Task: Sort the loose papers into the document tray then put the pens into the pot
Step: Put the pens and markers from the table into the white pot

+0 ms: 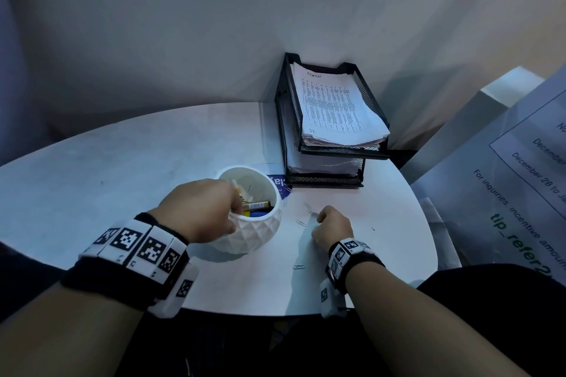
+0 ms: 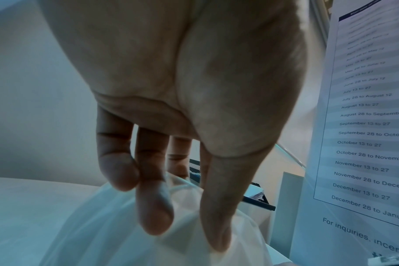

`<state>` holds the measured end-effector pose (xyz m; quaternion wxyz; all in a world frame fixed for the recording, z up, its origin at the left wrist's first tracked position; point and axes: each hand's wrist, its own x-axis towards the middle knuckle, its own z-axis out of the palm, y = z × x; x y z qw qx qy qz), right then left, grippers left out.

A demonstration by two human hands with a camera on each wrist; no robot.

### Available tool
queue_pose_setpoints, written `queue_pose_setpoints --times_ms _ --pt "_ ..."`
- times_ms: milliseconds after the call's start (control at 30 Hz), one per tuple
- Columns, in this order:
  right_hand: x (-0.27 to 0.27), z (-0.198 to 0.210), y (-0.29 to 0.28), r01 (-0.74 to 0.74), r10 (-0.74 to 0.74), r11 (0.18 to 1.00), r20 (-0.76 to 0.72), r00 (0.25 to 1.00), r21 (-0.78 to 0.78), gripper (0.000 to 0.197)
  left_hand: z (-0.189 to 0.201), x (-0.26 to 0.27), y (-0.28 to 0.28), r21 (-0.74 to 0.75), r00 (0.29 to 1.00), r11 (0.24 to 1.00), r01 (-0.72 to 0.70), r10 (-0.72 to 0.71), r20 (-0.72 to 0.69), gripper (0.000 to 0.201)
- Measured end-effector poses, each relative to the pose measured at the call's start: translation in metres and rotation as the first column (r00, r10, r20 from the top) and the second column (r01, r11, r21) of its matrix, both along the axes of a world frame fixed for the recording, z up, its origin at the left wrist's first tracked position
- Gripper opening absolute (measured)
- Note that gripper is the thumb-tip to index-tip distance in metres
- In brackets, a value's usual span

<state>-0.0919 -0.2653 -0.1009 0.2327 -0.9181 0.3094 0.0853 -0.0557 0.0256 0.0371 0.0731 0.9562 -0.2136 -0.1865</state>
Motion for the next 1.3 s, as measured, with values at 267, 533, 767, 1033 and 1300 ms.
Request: queue_pose_setpoints --times_ms 267,533,767,1033,1300 --pt "-0.003 -0.008 0.007 0.025 -0.024 1.0 -0.046 0.999 0.017 0.012 0.005 -0.002 0.002 -0.022 1.0 1.0 0.013 -0.013 0.0 0.028" --pt "0.007 -0.006 -0.02 0.353 -0.483 0.82 0.213 0.85 0.451 0.004 0.006 0.0 0.006 -0.055 1.0 0.998 -0.005 0.004 -0.004 0.028" --pt "0.016 -0.01 -0.023 0.15 -0.19 0.961 0.159 0.969 0.234 0.009 0.005 0.001 0.005 -0.035 1.0 0.999 -0.007 0.007 -0.024 0.029" --pt "0.016 -0.009 -0.019 0.055 -0.058 0.996 0.048 0.997 0.072 0.02 0.002 0.003 0.006 -0.01 0.999 1.0 -0.017 0.017 -0.04 0.027" --pt "0.002 -0.008 -0.025 0.062 -0.085 0.966 0.082 0.993 0.249 0.014 0.006 0.0 0.005 -0.008 0.999 1.0 -0.016 0.016 -0.041 0.029"
